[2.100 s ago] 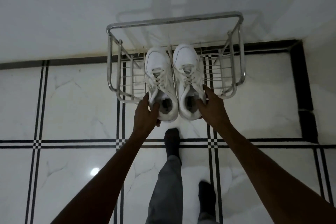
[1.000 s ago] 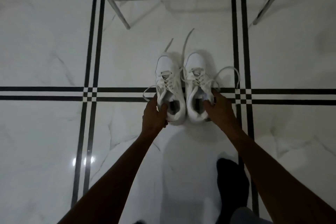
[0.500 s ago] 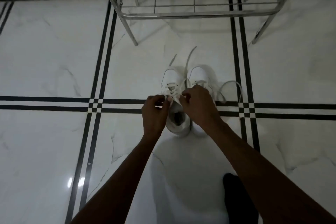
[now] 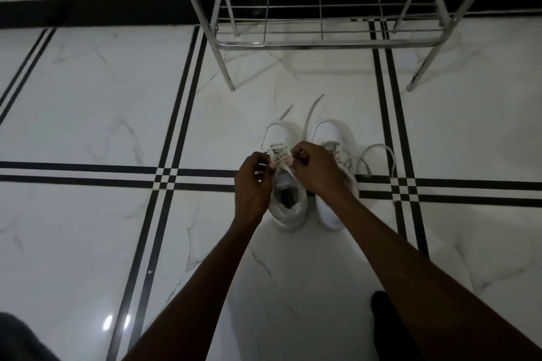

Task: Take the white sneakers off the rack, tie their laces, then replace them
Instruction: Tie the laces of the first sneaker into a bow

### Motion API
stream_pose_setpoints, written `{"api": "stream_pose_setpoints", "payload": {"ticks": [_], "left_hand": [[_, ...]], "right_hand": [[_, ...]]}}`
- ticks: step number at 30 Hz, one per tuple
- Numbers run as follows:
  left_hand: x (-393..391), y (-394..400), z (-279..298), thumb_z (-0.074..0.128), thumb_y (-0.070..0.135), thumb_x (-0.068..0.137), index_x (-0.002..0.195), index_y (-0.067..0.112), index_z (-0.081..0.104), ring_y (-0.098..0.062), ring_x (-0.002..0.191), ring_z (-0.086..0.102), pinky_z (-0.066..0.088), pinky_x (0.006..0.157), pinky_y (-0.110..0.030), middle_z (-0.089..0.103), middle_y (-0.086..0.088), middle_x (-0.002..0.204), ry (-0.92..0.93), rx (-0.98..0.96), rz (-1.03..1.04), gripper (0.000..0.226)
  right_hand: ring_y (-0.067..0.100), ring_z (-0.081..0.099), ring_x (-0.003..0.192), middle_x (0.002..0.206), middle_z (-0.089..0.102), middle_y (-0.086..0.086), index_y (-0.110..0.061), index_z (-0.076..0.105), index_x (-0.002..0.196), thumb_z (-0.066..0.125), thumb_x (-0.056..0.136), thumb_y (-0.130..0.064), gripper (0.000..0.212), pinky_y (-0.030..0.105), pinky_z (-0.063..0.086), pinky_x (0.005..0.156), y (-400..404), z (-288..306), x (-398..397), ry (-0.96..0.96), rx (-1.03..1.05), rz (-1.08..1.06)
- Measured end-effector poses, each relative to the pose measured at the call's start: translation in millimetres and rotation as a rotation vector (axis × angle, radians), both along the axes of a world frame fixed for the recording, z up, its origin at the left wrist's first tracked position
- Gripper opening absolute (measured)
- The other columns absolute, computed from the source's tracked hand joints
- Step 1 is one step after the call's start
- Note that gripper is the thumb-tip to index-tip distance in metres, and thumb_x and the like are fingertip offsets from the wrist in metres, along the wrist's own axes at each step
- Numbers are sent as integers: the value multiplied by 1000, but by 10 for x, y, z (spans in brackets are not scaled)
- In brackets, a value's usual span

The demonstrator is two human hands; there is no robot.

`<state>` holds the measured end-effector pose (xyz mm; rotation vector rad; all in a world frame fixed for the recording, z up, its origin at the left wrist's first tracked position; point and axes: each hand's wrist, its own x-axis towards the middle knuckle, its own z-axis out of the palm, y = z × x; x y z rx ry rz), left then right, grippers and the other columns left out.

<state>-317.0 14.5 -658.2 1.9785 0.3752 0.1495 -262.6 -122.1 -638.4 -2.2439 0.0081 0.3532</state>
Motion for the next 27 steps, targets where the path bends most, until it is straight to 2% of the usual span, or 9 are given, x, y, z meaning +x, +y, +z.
{"api": "stream_pose_setpoints", "payload": {"ticks": [3,6,10,12,14,16,19,21,27], "left_hand": [[-37,82,-12,62,12,98,99,9,66,-19,85,69,56,73,-32,73,-3,93,27,92,49,5],[-74,93,-25,57,7,99,104,6,63,-21,81,68,52,64,-26,73,-6,94,42,203,84,8],[-120,58,33,54,9,100,109,1,64,-22,86,68,45,70,-28,75,-12,100,57,255,130,16],[-137,72,37,54,8,100,111,0,64,-26,91,69,47,74,-30,75,-13,103,67,255,134,17],[-123,104,43,55,7,99,110,0,65,-26,90,68,49,74,-32,75,-14,102,77,211,144,16],[-76,139,63,58,11,98,105,2,65,-24,87,68,56,76,-41,74,-13,97,105,108,105,13],[-46,204,70,62,21,93,99,4,66,-33,93,70,58,88,-55,73,-14,95,203,-126,34,18],[-73,232,63,63,31,91,96,7,65,-38,99,69,57,90,-61,73,-18,98,248,-276,18,25],[-50,278,271,54,33,105,107,2,69,-23,101,72,60,88,-34,76,-14,106,114,-407,-63,35]], "right_hand": [[19,67,86,88,69,-3,-21,60,87,62,92,-17,6,25,45,65,101,-1,-103,-36,49,-32],[17,61,79,86,65,-4,-15,60,94,60,95,-22,7,21,37,54,156,-42,-172,-54,71,-99],[18,64,82,94,72,5,-12,58,95,58,95,-18,6,28,46,66,170,-31,-259,-37,153,-178],[21,67,83,93,72,5,-16,58,93,58,95,-20,4,39,55,70,159,-70,-308,2,208,-200],[21,67,80,90,72,3,-19,57,89,60,93,-23,6,45,57,74,158,-74,-303,77,275,-192],[17,63,79,90,70,2,-17,59,92,65,91,-26,11,44,57,77,169,-27,-245,182,338,-172],[16,69,92,95,77,-4,-14,66,103,61,94,-29,19,36,57,79,162,102,-167,379,482,-232],[19,72,97,94,79,-6,-16,71,101,57,96,-32,21,40,59,85,130,188,-153,416,579,-276],[25,75,89,95,76,13,-16,71,107,59,96,-24,18,46,58,80,87,331,-114,180,629,-250]]}}
